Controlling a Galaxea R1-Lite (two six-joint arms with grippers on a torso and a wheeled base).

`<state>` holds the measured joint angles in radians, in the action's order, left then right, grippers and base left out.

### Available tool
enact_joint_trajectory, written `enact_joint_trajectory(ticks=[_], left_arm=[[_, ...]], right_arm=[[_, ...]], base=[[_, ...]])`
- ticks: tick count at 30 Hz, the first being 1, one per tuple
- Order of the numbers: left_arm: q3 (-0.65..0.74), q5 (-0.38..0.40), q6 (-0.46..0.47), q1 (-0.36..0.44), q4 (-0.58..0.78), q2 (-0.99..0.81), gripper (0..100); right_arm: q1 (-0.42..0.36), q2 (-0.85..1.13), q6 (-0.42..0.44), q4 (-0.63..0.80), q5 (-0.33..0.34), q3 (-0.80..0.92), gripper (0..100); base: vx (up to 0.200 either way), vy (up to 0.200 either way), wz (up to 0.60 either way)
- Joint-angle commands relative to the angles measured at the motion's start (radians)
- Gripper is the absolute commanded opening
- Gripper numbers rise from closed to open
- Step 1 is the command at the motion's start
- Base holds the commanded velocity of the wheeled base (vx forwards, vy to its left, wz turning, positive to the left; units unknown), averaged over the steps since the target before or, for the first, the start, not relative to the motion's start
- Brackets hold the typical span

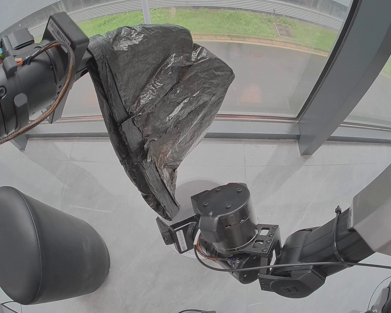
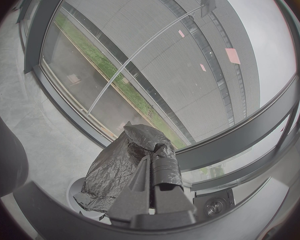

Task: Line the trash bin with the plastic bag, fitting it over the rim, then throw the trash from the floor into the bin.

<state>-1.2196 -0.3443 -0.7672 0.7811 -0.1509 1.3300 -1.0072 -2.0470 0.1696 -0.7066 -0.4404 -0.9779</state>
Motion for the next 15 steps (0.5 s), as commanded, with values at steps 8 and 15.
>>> enact_joint_trajectory(ticks=[8,15], left_arm=[[0.008,-0.001,-0.007,0.02,0.001,-0.034,0],[0.014,-0.001,-0.009,0.02,0.004,-0.052,0]], right_arm=[[0.007,-0.125,-0.005,-0.001,-0.086,-0.156,100],[-0.001,-0.137,-0.024,-0.001,-0.087,-0.186,100]], base=[[0.0,0.0,0.0],[0.0,0.0,0.0]])
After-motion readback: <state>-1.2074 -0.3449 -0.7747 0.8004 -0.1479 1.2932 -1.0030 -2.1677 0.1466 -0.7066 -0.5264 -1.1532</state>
